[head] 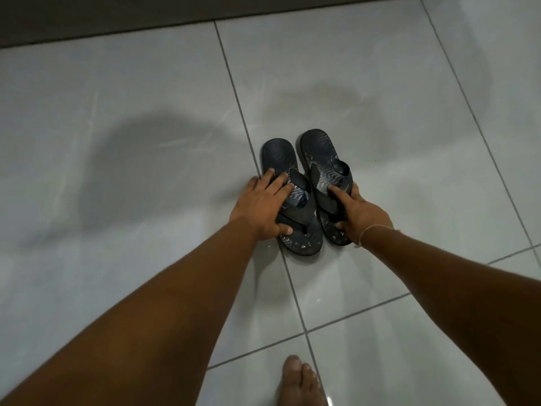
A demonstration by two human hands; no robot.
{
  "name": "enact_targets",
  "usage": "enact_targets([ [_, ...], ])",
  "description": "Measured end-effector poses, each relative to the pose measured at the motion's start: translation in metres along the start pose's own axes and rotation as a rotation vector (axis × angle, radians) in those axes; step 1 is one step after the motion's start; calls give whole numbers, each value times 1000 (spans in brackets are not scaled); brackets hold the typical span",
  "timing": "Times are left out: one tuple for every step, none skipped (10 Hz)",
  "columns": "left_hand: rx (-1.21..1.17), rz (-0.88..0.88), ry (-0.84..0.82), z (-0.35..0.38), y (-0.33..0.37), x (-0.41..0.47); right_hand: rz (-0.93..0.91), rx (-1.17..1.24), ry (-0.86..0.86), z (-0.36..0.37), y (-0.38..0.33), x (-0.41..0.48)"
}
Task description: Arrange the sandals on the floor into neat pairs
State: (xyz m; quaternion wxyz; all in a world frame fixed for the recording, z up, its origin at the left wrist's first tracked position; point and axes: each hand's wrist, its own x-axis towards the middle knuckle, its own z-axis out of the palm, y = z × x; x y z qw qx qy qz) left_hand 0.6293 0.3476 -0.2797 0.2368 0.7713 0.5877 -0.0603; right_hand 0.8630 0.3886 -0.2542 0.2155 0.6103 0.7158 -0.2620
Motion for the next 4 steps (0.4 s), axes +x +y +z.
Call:
enact_targets([
  [11,-1,5,2,-2,-2,-11,-28,-11,-3,-6,3],
  [21,4,12,-2,1,-5,-6,-95,-34,-3,-11,-1],
  [-30,-76,127,-18,3,-15,60,-164,14,-5,-20,-16],
  [-243,-194,176,-38,3,-60,109,-95,65,-8,-37,-59],
])
